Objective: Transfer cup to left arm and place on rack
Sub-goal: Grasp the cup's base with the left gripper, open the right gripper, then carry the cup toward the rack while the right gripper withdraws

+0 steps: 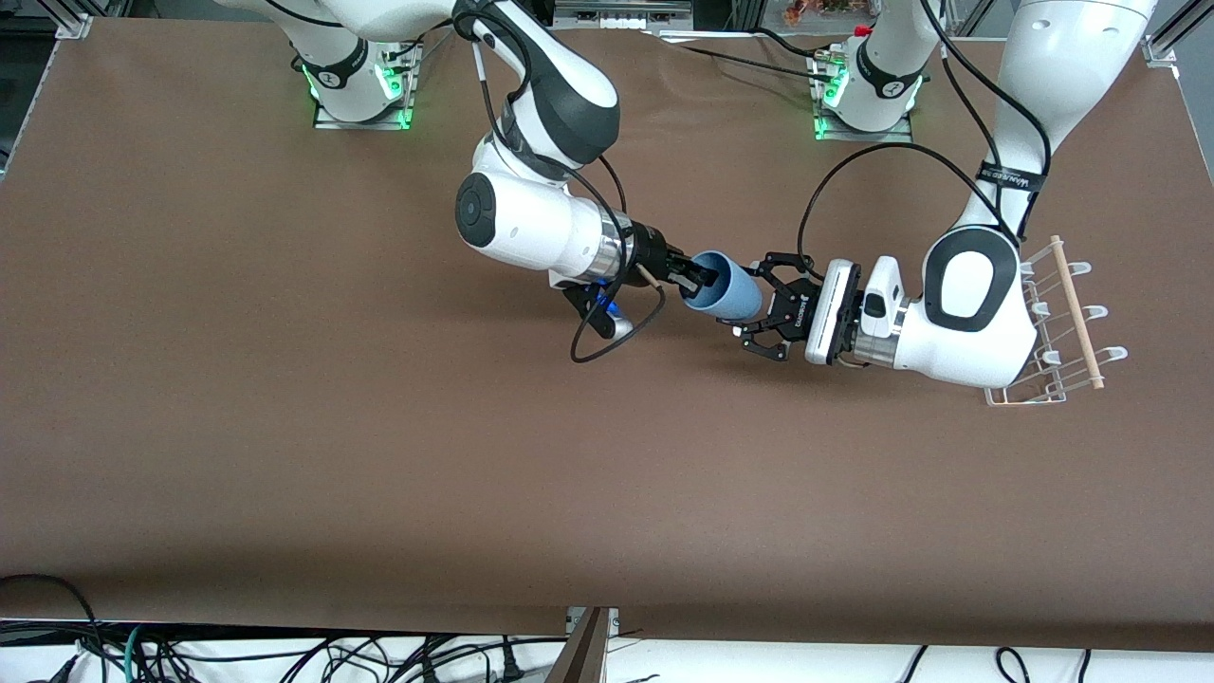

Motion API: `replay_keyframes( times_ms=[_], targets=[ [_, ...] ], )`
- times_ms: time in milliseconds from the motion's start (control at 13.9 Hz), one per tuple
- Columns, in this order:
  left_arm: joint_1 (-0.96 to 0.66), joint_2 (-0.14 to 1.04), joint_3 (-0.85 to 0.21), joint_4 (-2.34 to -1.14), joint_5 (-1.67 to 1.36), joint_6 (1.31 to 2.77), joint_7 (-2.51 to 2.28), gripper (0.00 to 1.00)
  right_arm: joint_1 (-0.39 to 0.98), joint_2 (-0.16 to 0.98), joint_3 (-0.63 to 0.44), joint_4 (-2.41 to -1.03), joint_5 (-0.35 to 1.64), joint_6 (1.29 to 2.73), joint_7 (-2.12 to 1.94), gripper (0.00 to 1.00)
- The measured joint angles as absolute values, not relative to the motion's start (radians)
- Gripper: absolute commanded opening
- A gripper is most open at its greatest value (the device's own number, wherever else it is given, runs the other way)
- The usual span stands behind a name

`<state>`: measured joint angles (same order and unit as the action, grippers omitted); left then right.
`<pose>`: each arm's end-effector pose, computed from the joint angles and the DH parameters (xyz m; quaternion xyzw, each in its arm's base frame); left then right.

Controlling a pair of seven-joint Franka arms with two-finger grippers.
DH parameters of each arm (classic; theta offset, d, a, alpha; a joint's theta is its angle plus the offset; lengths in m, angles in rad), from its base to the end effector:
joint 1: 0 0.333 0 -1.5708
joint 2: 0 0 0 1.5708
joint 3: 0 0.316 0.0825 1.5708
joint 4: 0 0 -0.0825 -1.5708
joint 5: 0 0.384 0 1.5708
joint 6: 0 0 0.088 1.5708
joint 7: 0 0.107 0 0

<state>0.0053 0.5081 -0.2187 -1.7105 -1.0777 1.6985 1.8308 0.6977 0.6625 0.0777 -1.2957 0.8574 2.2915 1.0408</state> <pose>0.6086 -0.2016 0.3217 0.5809 -0.5846 0.2264 0.5192 0.5471 0.5379 0.3994 -0.8481 0.3445 0.2028 0.3477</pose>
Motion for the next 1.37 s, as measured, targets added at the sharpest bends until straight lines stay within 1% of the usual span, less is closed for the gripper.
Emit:
replay_keyframes(
  times_ms=[72,144,216,433,721,938,1154,1370],
  targets=[
    [0.006,0.508,-0.219,-1.71,-1.078,1.699,1.831,0.0,0.698,0.663,0.078,-1.296,0.857,2.291,1.041,0.73],
    [0.006,0.508,-0.222,-1.711,-1.078,1.698,1.833,0.0,0.697,0.663,0.077,-1.295,0.858,2.294,1.041,0.91],
    [0.006,0.508,-0.228,-1.71,-1.078,1.697,1.834,0.0,0.693,0.663,0.074,-1.292,0.858,2.295,1.041,0.97],
    [0.014,0.508,-0.232,-1.707,-1.085,1.703,1.834,0.0,0.664,0.656,0.069,-1.276,0.857,2.278,1.04,0.98],
    [0.042,0.507,-0.232,-1.694,-1.092,1.697,1.831,0.0,0.588,0.602,0.062,-1.263,0.845,2.154,1.039,0.98],
    [0.061,0.5,-0.227,-1.658,-1.021,1.678,1.771,0.0,0.475,0.548,0.051,-1.261,0.814,1.976,1.034,0.98],
    [0.065,0.482,-0.227,-1.608,-0.874,1.666,1.687,0.0,0.388,0.496,0.025,-1.258,0.637,1.722,1.005,0.98],
    [0.068,0.465,-0.221,-1.574,-0.72,1.662,1.631,0.0,0.352,0.438,-0.074,-1.257,0.563,1.516,0.87,0.98]
  ],
)
